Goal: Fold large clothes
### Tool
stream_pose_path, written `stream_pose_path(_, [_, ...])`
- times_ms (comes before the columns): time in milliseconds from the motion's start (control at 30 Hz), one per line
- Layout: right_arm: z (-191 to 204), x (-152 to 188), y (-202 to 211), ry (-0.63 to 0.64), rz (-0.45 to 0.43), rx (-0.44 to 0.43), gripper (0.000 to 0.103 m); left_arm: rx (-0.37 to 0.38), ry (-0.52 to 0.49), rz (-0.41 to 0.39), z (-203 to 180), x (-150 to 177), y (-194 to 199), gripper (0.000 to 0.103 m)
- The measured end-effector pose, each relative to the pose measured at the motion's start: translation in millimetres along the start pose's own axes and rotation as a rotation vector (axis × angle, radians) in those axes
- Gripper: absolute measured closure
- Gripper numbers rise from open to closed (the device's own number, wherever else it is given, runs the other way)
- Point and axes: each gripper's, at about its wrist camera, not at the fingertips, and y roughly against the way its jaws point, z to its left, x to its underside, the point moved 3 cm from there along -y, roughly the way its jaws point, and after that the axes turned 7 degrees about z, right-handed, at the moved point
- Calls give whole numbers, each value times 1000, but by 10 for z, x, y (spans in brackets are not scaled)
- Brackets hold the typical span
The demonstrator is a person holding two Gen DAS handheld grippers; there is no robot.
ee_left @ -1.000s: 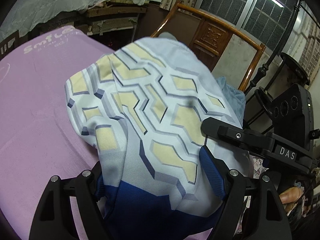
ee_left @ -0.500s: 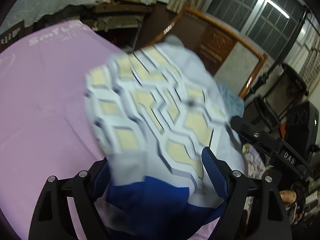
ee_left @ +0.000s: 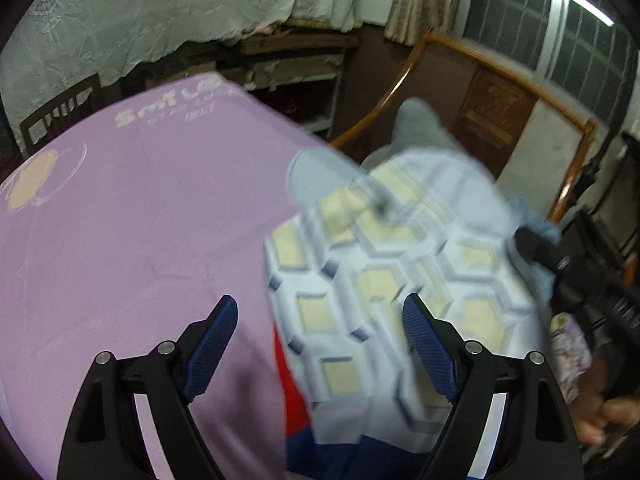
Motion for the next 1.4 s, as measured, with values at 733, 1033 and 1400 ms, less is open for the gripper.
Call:
stream_pose_path(733, [-161,386,157,-151,64,41,91,35,55,-9,91,374,398,13])
stream_pose_path(1033, [313,798,725,-57,77,117,34,-53,-4,-136,-280,815,1141,11])
stream_pose_path(1400, [1166,1015,1794,200,-103,119,11,-165,-24,-349,-622,1290,2218,4])
